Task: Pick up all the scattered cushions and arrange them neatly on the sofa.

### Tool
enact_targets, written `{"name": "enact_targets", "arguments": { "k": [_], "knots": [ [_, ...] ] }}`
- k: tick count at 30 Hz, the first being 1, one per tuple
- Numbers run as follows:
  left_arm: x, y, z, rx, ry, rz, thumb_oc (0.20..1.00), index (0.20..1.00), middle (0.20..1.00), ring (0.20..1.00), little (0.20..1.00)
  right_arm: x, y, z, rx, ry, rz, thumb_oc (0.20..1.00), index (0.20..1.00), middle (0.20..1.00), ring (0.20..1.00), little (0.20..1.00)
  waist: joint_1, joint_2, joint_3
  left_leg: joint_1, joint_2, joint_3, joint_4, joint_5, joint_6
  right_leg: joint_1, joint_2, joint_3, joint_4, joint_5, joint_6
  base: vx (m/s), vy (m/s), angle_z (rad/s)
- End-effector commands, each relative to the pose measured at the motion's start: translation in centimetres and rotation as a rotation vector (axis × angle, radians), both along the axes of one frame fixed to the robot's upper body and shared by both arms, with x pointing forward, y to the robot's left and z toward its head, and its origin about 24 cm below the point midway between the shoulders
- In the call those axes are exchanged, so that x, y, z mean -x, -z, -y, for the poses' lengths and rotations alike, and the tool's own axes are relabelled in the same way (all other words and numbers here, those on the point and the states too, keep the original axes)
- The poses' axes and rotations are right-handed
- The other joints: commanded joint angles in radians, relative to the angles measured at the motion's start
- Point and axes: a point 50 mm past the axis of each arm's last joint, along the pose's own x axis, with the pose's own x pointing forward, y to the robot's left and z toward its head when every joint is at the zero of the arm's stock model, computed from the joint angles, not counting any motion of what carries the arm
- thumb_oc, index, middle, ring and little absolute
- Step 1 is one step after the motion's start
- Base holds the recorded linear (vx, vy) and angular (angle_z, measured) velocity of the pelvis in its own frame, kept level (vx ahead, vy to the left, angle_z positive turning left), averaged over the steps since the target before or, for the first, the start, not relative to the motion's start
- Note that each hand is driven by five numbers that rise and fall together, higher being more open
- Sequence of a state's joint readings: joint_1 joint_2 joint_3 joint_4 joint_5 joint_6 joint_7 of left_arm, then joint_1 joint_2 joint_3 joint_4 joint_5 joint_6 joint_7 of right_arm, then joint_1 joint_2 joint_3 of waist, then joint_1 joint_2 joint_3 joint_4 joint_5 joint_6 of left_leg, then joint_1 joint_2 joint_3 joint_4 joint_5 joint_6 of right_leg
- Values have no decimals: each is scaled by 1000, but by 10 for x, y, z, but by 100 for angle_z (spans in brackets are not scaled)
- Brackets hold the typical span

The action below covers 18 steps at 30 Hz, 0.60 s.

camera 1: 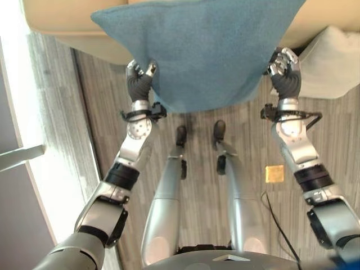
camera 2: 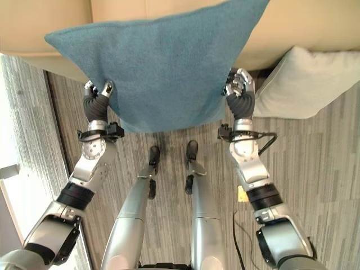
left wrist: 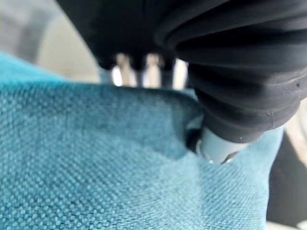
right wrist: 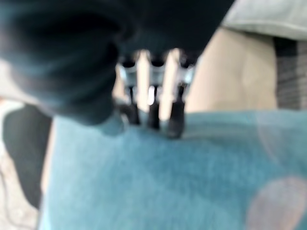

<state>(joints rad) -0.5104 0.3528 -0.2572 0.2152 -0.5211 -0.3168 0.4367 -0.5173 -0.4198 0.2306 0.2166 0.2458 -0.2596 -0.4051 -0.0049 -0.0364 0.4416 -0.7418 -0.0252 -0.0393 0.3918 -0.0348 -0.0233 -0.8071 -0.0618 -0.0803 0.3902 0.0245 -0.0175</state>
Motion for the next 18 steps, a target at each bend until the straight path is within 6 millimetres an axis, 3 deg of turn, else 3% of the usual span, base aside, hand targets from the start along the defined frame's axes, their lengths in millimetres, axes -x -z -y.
{"name": "enact_targets", "arguments": {
  "k": [1, 2, 6, 10, 15, 18],
  "knots": [
    [9, -21, 38, -43, 191, 163, 200, 200, 200, 200, 200, 15, -10, -29, 51, -171, 125, 200, 200, 200, 200, 200, -1, 29, -86, 89, 43, -50, -191, 133, -62, 139, 0, -36, -5, -110, 65, 165, -18, 2],
    [15, -5, 40, -34, 218, 114, 200, 200, 200, 200, 200, 20, 6, -31, 46, -191, 70, 200, 200, 200, 200, 200, 0, 28, -102, 172, 48, -49, -228, 139, -66, 230, 4, -43, -49, -107, 65, 182, -19, 7],
    [26, 23, 37, -25, 245, 27, 200, 200, 200, 200, 200, 33, 40, -25, 59, -208, -54, 200, 200, 200, 200, 200, -5, 28, -150, 353, 61, -46, -310, 154, -76, 417, 13, -45, -128, -104, 69, 164, -24, 8],
    [34, 42, 30, -39, 245, -41, 200, 200, 200, 200, 200, 44, 60, -16, 71, -197, -130, 200, 200, 200, 200, 200, -20, 27, -195, 454, 80, -41, -332, 156, -95, 535, 31, -41, -191, -105, 62, 130, -78, 3],
    [41, 55, 21, -26, 230, -89, 200, 200, 200, 200, 200, 53, 75, -13, 97, -210, -194, 200, 200, 200, 200, 200, -13, -4, -230, 470, 65, -64, -192, 157, -99, 672, 43, -33, -263, -114, 44, 133, -134, 5],
    [44, 65, 18, -19, 220, -127, 200, 200, 200, 200, 200, 53, 79, -12, 101, -201, -214, 200, 200, 200, 200, 200, -10, -3, -258, 475, 27, -51, -252, 124, -75, 704, 46, -21, -283, -114, 53, 159, 10, 6]
  ]
}}
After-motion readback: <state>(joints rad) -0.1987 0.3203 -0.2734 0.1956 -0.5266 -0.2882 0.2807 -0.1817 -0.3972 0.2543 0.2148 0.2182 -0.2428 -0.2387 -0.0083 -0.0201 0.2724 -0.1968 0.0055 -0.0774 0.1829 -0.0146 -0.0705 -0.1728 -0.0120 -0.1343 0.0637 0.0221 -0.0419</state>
